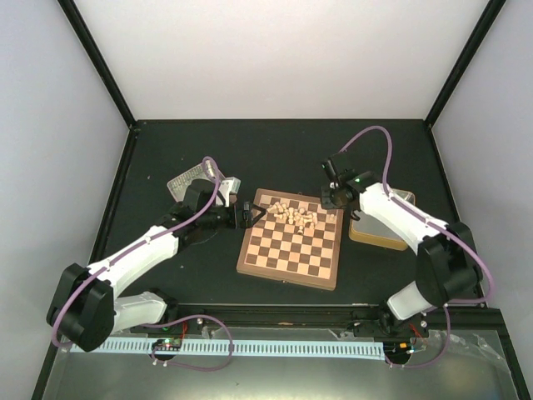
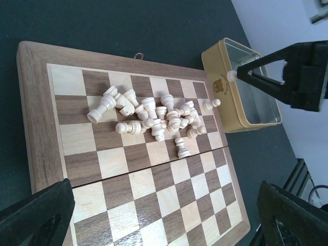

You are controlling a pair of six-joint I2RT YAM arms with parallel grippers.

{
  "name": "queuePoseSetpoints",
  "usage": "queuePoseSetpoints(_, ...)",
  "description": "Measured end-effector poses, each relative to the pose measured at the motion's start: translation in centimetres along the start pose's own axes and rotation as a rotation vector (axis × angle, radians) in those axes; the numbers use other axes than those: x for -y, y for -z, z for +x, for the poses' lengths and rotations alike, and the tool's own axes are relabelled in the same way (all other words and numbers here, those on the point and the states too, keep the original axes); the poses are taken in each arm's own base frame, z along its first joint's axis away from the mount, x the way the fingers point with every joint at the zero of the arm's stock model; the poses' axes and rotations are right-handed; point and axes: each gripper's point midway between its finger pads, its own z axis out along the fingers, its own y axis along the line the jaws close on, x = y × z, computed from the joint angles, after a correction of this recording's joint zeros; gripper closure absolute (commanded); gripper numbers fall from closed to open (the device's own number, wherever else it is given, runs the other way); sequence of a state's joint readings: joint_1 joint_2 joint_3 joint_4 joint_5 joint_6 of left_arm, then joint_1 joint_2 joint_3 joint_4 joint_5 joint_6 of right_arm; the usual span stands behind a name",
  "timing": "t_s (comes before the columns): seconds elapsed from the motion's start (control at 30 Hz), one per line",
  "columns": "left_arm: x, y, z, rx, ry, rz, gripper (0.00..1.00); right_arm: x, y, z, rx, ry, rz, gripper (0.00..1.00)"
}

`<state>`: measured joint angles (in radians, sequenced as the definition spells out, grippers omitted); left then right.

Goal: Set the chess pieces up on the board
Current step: Place the chess piece on the chessboard.

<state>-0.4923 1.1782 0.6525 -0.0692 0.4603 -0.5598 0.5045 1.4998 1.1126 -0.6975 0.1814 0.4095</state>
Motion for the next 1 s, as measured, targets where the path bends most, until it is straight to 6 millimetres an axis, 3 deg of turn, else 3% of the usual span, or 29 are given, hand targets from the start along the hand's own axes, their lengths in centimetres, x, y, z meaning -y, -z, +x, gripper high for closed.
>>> queuePoseSetpoints(0.33,-0.2,0.0,0.0,0.000,0.008,-0.013,0.01,1.6,-4.5,2.1,-0.130,-0.015,0.061,0.88)
queuePoseSetpoints(0.63,-0.2,0.0,-0.1,0.004,0.023,-0.011,0.01,1.7,-5.9,2.9,-0.170,-0.016,0.066,0.85)
queuePoseSetpoints(1.0,-0.3,-0.3,-0.1,0.002,0.024,-0.010,0.01,1.8,-6.0,3.1,-0.180,-0.015,0.067,0.65)
